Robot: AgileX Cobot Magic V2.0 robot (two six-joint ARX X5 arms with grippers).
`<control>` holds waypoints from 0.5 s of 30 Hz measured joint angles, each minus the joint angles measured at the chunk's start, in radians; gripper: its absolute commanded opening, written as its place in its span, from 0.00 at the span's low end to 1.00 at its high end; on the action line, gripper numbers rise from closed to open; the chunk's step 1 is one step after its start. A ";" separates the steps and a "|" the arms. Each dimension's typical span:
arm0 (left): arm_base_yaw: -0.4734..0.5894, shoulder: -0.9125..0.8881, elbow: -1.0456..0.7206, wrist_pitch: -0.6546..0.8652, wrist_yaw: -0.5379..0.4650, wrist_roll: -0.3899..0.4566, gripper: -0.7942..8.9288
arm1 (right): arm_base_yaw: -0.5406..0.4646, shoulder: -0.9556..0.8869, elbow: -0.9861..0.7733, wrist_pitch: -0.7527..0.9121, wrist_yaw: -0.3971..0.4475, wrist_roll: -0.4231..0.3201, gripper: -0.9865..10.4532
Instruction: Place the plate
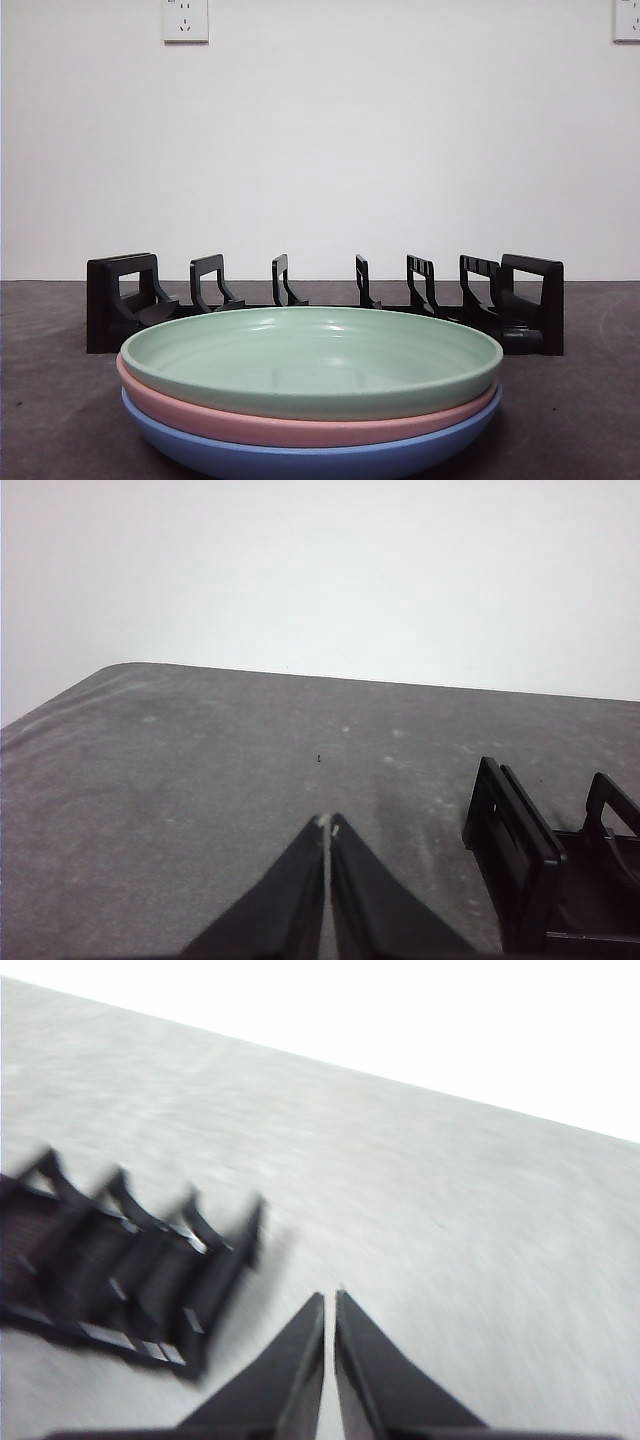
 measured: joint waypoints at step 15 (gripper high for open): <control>0.000 0.000 0.000 -0.001 0.000 0.000 0.09 | -0.061 -0.502 -0.433 0.054 0.076 0.103 0.10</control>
